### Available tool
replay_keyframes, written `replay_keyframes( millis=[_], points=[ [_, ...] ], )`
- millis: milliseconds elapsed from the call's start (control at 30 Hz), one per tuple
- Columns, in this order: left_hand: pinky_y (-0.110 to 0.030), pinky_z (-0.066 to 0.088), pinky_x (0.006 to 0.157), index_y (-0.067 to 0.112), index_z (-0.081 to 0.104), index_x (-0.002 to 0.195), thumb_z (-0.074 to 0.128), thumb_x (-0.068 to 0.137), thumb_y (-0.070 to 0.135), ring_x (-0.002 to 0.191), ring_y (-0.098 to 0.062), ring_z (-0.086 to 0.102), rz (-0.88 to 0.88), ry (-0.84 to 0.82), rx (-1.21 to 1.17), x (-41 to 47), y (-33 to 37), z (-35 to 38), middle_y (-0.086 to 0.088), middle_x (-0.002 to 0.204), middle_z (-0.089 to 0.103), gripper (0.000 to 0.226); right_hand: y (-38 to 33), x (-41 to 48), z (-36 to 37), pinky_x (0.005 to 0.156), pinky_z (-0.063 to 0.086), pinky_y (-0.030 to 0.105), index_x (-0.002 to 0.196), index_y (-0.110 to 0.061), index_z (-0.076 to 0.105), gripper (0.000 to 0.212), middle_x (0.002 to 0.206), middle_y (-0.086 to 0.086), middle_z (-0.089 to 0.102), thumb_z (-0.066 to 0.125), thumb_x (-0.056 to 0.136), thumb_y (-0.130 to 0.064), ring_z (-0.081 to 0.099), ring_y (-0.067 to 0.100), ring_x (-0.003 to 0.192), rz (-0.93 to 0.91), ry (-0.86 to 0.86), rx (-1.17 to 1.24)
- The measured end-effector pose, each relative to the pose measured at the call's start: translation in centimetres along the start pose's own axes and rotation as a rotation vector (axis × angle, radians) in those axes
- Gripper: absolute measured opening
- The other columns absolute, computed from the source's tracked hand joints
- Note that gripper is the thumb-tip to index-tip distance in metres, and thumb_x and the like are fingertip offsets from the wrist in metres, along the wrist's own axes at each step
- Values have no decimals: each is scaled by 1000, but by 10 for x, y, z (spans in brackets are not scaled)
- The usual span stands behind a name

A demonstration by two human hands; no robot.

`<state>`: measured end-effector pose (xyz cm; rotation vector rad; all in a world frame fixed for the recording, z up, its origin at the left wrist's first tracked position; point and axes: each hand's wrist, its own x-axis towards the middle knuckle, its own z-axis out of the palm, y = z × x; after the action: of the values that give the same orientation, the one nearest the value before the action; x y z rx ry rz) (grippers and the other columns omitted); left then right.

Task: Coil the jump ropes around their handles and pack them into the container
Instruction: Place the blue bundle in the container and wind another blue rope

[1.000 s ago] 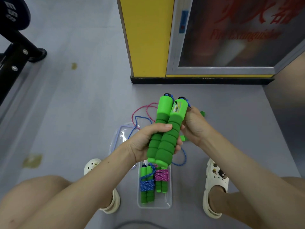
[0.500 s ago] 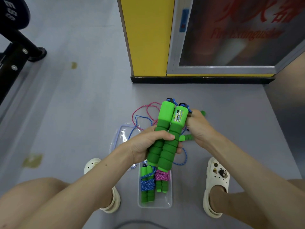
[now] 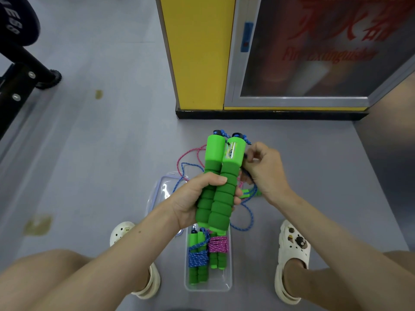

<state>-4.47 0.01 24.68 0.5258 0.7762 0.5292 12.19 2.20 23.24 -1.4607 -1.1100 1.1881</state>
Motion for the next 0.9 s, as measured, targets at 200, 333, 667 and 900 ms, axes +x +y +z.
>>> replay_keyframes(
  millis=[200, 333, 667, 900],
  points=[
    [-27, 55, 59, 7, 64, 102, 67, 58, 20, 63, -20, 66, 42, 37, -41, 2, 3, -2, -12, 77, 69, 46, 2, -6, 4, 52, 49, 27, 91, -16, 66, 20, 73, -7, 66, 56, 89, 0, 58, 10, 59, -110, -65, -182],
    [-25, 55, 59, 5, 63, 102, 58, 68, 19, 63, -19, 67, 45, 82, -26, 3, 3, -2, -11, 76, 70, 37, 7, -5, 7, 70, 52, 30, 96, -14, 64, 14, 83, -6, 69, 55, 91, -6, 63, 4, 75, -96, -179, -322],
    [-29, 58, 64, 4, 66, 100, 63, 73, 13, 72, -20, 70, 130, 141, 34, 6, 4, 3, -12, 84, 71, 29, 6, -9, 11, 49, 46, 25, 110, -13, 43, 14, 60, -2, 61, 44, 98, -5, 51, 7, 46, 155, -222, -12],
    [-29, 56, 64, 7, 66, 105, 68, 79, 6, 76, -19, 69, 140, 255, 118, 10, 1, -4, -7, 86, 72, 26, 5, -7, 5, 50, 52, 24, 96, 5, 64, 18, 63, 9, 64, 54, 95, -9, 57, 9, 43, 202, -153, -94]
  ],
)
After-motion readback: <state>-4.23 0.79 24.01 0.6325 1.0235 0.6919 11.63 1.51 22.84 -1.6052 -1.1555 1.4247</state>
